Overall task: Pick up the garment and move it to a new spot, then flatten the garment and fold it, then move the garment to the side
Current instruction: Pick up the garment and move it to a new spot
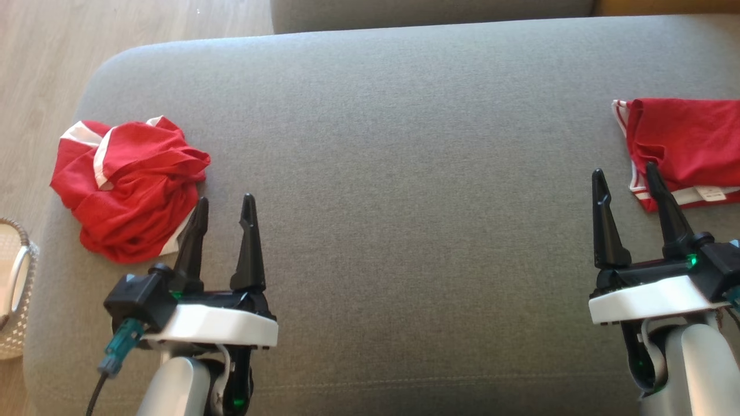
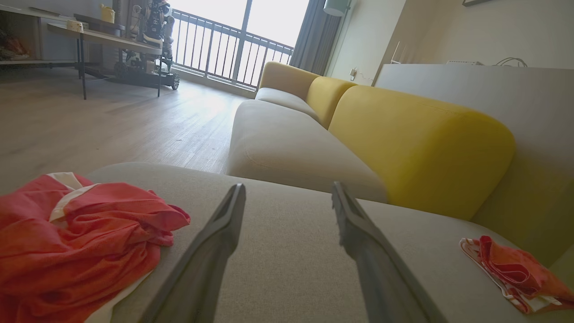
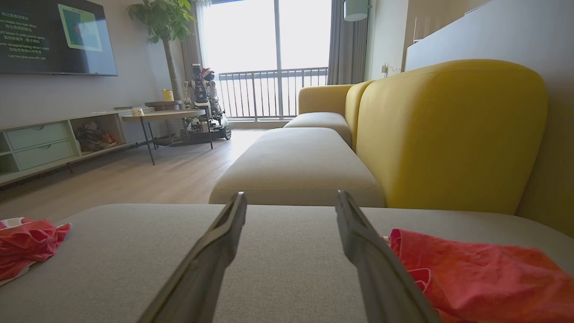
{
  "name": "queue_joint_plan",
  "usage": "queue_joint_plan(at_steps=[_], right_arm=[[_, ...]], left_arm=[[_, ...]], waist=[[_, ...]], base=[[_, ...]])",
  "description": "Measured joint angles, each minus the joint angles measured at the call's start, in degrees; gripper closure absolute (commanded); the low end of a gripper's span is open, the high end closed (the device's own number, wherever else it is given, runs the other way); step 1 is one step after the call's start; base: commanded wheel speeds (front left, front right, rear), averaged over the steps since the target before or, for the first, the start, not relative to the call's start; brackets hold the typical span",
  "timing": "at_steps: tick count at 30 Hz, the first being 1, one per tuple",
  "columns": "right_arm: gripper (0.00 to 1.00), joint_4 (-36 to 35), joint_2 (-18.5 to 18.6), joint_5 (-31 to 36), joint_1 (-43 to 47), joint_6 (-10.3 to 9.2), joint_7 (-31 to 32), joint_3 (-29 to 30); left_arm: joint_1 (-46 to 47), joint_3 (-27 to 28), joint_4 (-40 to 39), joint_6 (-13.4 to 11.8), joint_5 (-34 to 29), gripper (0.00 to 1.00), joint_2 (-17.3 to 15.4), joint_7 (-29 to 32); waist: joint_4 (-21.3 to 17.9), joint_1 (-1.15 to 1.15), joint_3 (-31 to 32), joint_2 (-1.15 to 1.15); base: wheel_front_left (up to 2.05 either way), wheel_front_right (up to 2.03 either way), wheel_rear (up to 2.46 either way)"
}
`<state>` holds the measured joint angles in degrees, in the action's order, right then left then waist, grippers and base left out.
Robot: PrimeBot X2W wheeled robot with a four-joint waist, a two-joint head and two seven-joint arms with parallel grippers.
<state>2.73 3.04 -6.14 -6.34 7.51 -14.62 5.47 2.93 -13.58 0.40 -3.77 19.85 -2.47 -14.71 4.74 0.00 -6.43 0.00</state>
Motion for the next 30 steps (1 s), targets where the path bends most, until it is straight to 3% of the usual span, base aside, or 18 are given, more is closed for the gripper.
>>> queue_joint_plan(at_steps=[11,30], right_arm=[[0.00,-0.31,-0.01,0.98,0.02,0.00,0.00,-0.71],[0.00,1.52,-0.03,1.44,0.42,0.00,0.00,-4.30]], left_arm=[[0.49,-0.40,-0.20,-0.63,0.48,0.00,-0.01,0.00],[-1.21,-0.29,-0.87,-1.26,1.08,0.00,-0.02,0.00]], waist=[[5.10,0.00,-1.14,0.00],[21.63,0.00,0.02,0.00]], base=[[0.00,0.00,0.00],[0.00,0.00,0.00]])
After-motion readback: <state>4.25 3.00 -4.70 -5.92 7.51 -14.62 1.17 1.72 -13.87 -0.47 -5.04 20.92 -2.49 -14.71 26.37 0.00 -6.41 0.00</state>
